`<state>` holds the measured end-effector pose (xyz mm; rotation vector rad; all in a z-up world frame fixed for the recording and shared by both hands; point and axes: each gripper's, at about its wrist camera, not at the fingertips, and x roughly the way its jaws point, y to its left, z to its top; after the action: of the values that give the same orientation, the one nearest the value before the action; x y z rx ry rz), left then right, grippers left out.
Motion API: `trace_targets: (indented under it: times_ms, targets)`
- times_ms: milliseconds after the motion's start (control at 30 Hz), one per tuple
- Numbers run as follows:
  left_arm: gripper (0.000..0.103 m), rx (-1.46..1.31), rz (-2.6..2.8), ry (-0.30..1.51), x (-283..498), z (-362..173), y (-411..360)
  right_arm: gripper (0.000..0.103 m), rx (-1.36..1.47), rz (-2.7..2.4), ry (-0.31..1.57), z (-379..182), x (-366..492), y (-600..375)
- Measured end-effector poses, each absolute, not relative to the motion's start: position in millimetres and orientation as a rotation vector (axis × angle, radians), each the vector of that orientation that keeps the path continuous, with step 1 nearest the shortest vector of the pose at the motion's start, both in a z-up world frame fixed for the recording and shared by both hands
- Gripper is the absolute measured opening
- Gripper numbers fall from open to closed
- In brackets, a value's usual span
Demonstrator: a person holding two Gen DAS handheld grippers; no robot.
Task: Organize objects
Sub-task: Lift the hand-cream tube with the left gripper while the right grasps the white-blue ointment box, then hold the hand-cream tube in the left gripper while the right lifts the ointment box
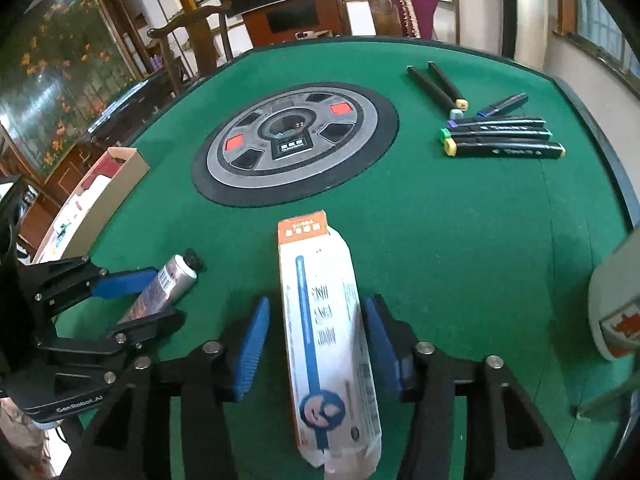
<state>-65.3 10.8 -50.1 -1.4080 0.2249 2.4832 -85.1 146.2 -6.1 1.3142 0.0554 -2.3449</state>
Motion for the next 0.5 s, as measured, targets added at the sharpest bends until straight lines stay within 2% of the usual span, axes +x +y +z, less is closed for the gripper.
trace_targets:
  times_ms: [133, 167, 200, 233, 267, 500]
  targets:
    - [0.042, -1.409, 2.485, 0.222, -69, -50, 14, 0.058, 1.302, -2.377, 0.101, -8, -79, 146]
    - [0.041, -1.407, 2.485, 0.225, -69, -50, 14, 0.053, 1.299, -2.391, 0.123, -8, -78, 146]
    - [0.036, -1.405, 2.483, 0.222, -69, -49, 15, 0.047, 1.293, -2.417, 0.166, -8, -78, 143]
    - [0.032, -1.400, 2.484, 0.223, -68, -49, 16, 0.035, 1.285, -2.429, 0.177, -8, -77, 145]
    - [0.030, -1.398, 2.484, 0.222, -67, -49, 16, 0.031, 1.275, -2.432, 0.166, -8, -77, 146]
    - [0.030, -1.405, 2.478, 0.136, -67, -47, 10, 0.031, 1.218, -2.429, 0.132, -3, -73, 149]
